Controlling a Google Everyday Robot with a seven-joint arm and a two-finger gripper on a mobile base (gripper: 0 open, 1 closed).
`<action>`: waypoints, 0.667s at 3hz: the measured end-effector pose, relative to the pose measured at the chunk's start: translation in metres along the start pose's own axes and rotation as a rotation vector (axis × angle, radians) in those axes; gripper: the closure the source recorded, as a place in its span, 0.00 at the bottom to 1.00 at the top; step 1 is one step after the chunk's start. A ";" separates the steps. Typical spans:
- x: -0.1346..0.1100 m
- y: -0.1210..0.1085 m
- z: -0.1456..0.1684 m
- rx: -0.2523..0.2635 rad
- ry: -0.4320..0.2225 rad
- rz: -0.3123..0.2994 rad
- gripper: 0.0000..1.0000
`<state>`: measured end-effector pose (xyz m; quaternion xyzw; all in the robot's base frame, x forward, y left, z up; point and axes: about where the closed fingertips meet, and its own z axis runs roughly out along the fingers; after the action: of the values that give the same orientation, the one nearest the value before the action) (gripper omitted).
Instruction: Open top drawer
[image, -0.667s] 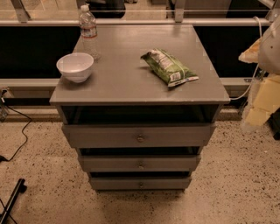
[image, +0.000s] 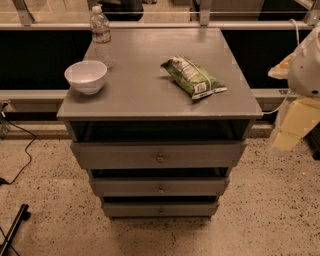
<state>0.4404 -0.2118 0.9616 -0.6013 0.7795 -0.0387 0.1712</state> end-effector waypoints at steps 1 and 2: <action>0.008 0.029 0.054 0.044 -0.022 -0.033 0.00; 0.008 0.029 0.054 0.044 -0.022 -0.034 0.00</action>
Offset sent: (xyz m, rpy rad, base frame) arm -0.0123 0.0091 -0.0233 0.0028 -0.0445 0.0328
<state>0.4286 -0.2037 0.9015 -0.6109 0.7663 -0.0519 0.1923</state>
